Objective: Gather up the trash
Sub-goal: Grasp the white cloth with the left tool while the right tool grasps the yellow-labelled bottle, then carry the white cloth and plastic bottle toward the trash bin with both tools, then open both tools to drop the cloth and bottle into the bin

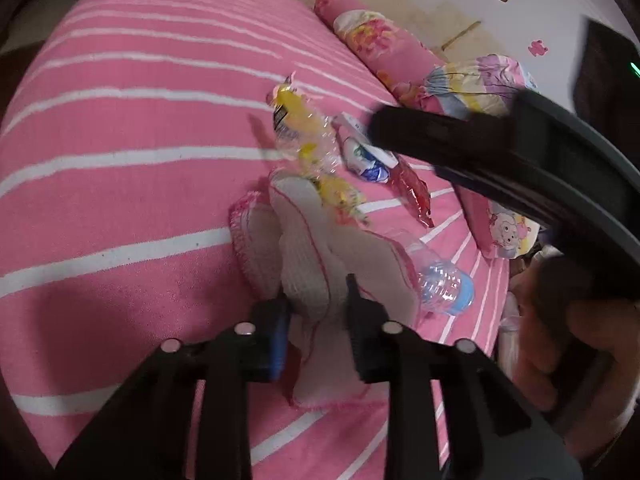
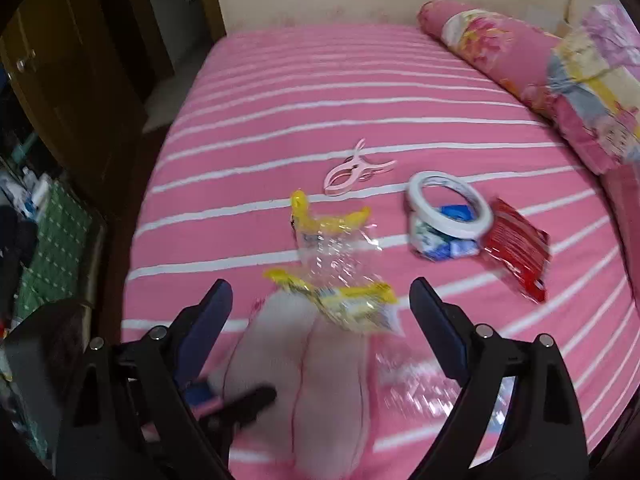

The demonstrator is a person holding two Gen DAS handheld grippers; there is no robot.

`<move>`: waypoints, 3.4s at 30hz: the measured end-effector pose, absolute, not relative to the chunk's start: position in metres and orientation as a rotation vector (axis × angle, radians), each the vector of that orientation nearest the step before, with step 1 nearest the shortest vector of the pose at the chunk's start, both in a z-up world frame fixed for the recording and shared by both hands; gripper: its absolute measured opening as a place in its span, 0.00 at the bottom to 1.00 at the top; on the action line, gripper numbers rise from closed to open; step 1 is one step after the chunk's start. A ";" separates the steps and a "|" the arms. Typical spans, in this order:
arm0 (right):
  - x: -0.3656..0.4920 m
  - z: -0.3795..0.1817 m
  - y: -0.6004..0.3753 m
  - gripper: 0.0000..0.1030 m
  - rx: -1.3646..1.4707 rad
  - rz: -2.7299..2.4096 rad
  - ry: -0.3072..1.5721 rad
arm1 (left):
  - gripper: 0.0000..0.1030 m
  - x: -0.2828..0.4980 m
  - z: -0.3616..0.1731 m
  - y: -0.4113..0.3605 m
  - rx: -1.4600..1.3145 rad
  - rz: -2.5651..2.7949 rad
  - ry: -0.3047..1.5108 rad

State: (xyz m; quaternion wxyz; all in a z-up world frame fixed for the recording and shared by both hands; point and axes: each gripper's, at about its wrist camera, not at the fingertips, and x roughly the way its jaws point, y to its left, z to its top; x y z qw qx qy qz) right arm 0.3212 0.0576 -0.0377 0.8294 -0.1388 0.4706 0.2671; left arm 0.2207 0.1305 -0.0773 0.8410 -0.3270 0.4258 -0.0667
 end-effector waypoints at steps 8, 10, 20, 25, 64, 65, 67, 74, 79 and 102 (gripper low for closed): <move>0.354 -0.091 0.091 0.35 -0.426 0.505 1.079 | 0.14 0.221 -0.083 0.134 -0.718 -0.157 0.922; 0.356 -0.092 0.085 0.32 -0.385 0.506 1.086 | 0.14 0.218 -0.082 0.135 -0.731 -0.161 0.920; 0.323 -0.035 0.036 0.22 -0.189 0.544 0.987 | 0.09 0.193 -0.057 0.140 -0.703 -0.195 0.837; 0.281 -0.002 0.010 0.23 -0.129 0.593 0.948 | 0.09 0.161 -0.037 0.148 -0.701 -0.200 0.775; -0.074 0.036 -0.463 0.23 0.432 0.187 0.812 | 0.09 0.008 0.048 -0.241 -0.354 -0.715 0.898; -0.076 0.031 -0.472 0.23 0.446 0.171 0.816 | 0.09 0.008 0.041 -0.253 -0.343 -0.731 0.920; -0.087 0.016 -0.499 0.23 0.483 0.121 0.828 | 0.09 0.006 0.022 -0.284 -0.316 -0.768 0.974; -0.109 -0.039 -0.563 0.23 0.585 -0.012 0.890 | 0.09 0.003 -0.050 -0.376 -0.206 -0.845 1.148; -0.112 -0.075 -0.594 0.23 0.624 -0.080 0.943 | 0.09 0.007 -0.097 -0.420 -0.145 -0.876 1.253; -0.092 -0.109 -0.611 0.70 0.606 -0.249 0.996 | 0.73 0.053 -0.150 -0.448 -0.234 -0.823 1.366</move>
